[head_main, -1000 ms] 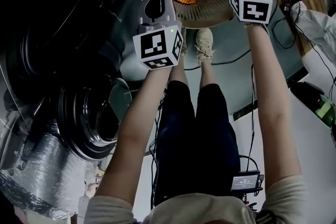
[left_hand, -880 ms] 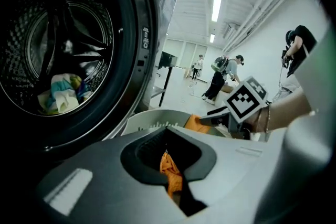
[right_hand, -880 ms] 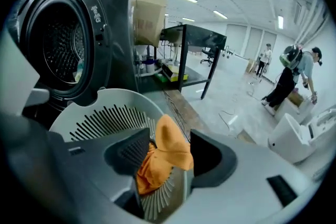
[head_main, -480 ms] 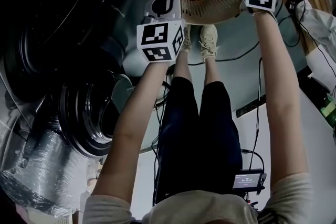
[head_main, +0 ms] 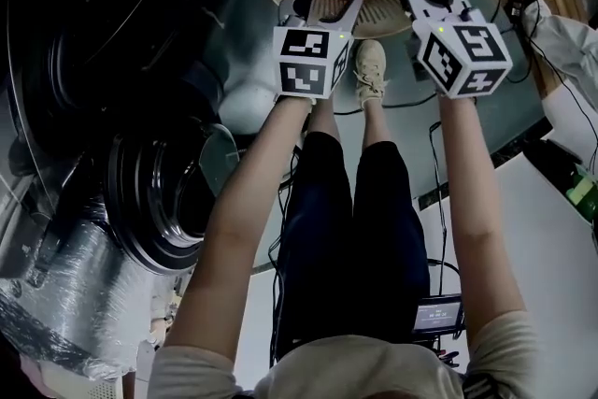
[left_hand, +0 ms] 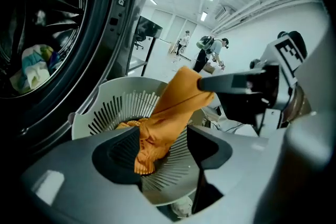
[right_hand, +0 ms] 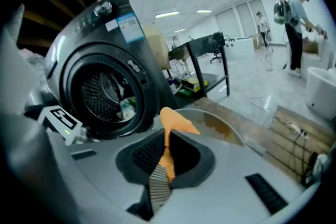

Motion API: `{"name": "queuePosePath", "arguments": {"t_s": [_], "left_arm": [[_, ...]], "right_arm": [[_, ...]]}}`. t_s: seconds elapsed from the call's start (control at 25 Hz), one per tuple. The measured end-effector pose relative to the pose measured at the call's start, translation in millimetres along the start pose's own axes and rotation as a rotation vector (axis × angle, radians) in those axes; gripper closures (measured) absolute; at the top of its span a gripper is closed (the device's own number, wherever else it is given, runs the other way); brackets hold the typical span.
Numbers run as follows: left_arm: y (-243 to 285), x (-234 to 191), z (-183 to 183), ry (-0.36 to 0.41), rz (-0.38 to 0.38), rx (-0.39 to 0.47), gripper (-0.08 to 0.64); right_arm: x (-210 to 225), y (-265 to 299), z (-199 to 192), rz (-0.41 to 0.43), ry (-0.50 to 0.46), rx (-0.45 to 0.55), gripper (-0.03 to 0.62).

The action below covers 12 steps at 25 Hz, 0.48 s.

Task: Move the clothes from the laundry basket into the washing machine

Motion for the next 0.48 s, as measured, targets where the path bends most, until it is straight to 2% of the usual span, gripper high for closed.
{"name": "queuePosePath", "arguments": {"t_s": [0.16,0.36,0.48], "left_arm": [[3.6,11.0,-4.3,0.041,-0.032,-0.028,0.288],[1.9,2.3,-2.7,-0.061,0.04,0.013,0.279],[-4.3,-6.4,3.9,-0.099,0.068,0.087,0.303]], "right_arm": [[-52.3,-10.5,12.8,0.202,0.1,0.125,0.557],[-101.6,-18.2,34.1,0.368,0.202,0.244,0.557],[-112.9,-26.7,42.0,0.407,0.238,0.316,0.557]]}}
Point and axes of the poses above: the fingertips, and each gripper's own axes: y forward along the fingers, x to its right, z out of its top, the point moved 8 cm from there along -y, backward along the fingers, and after that the axes turned 12 degrees about z, right-handed, at the moved point
